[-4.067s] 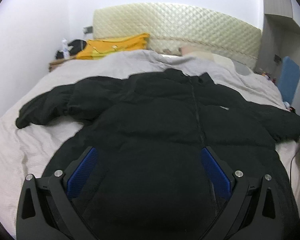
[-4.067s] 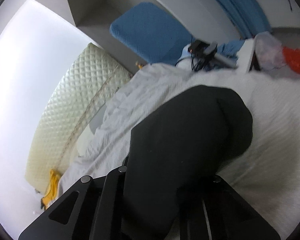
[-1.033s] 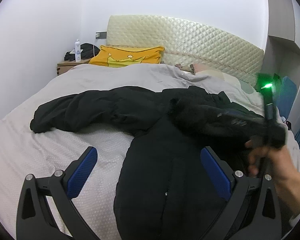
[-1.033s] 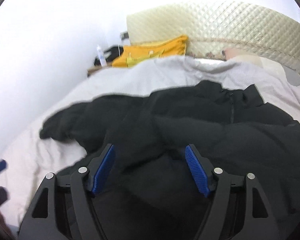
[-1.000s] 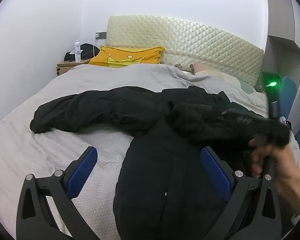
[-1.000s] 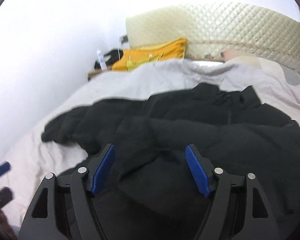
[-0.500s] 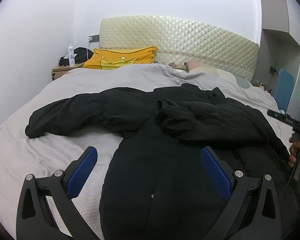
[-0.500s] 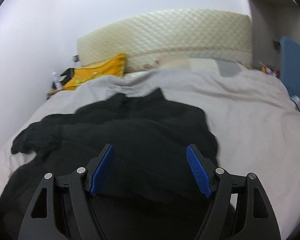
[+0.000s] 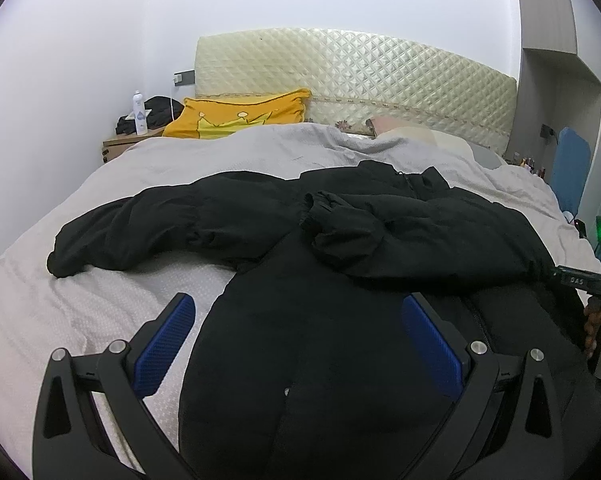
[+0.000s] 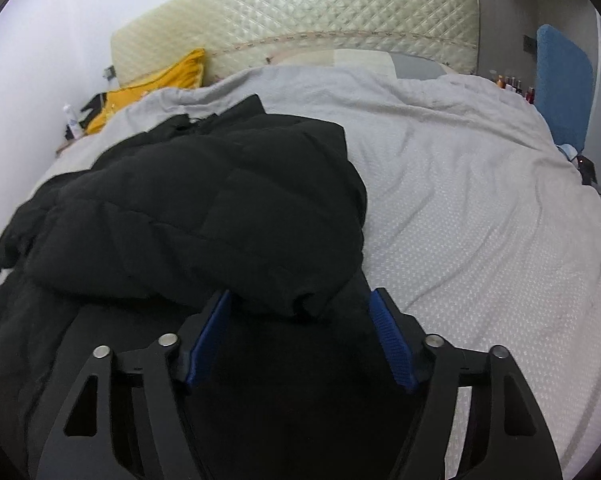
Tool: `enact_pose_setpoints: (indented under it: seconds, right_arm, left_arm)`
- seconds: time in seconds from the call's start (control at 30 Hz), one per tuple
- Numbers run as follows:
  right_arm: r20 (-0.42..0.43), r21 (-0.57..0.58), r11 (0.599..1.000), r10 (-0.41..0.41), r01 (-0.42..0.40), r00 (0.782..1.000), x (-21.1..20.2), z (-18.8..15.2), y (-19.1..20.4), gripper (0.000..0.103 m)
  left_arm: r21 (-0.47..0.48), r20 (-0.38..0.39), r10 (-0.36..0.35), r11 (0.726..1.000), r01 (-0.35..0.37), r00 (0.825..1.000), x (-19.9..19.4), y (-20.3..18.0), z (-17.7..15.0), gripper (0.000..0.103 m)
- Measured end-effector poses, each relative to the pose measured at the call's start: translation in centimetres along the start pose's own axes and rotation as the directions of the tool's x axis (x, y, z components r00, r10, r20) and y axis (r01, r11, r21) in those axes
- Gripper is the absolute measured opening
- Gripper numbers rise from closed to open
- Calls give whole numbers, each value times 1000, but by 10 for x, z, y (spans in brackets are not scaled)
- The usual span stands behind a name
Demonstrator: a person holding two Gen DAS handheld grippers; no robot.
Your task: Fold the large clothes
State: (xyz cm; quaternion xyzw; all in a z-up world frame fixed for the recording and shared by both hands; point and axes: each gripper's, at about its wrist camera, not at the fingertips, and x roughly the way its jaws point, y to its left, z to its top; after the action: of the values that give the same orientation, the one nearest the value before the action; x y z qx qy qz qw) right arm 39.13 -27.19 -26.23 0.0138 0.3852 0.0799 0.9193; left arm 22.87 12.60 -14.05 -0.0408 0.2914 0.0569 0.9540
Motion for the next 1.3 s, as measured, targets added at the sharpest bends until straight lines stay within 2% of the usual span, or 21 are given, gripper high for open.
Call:
enact_pose_setpoints:
  seconds: [0.1,0.17,0.2,0.3,0.5,0.63,0.77,0.9,0.93,1.07,1.17,1.3]
  right_arm:
    - [3,6,1000,-5,5,1000,7,-2,-3,50]
    - [12,20,1000,17,-17,1000,10,-2,-5,38]
    - [20,25,999,26,-26,999,11,-2,-5,27]
    - [66,49,998,39,-42,997,6,2,-8,21]
    - [150,140,989,25,-46,988,-4,7,-24,20]
    - [172,211,977,-9,-28,985,-2,4,-39,20]
    - [160,245,969,-15,-25,987,0,3,-45,20]
    - [142,213,977,-30,-1,989,-7,4,-36,30]
    - [142,215,977,-25,-6,990,-11,4,-35,35]
    - [167,232,972,-8,-32,986,-38,5,-36,37]
    - [185,212,977,-11,-29,983,-64,6,-30,37]
    - [238,169,985,-10,-32,971,-104,10,-15,37]
  left_arm:
    - [-10,3,3,1000,-3,1000,1,0,0,103]
    - [-17,4,0,1000,0,1000,2,-1,0,103]
    - [-20,5,0,1000,1,1000,2,-2,-1,103]
    - [-15,15,5,1000,-4,1000,1,-4,-1,103]
    - [3,34,12,1000,-13,999,0,-11,-2,103]
    - [-2,17,16,1000,-15,1000,1,-12,-1,103]
    - [8,37,30,1000,-30,999,-5,-16,0,103]
    - [-9,26,10,1000,-10,1000,-8,-18,3,103]
    - [-13,23,10,1000,-9,1000,-9,-18,4,103]
    - [-27,36,-2,1000,3,999,-22,-21,10,103]
    - [-39,40,-24,999,26,999,-36,-25,14,103]
    - [-23,83,-32,999,34,996,-61,-35,20,103]
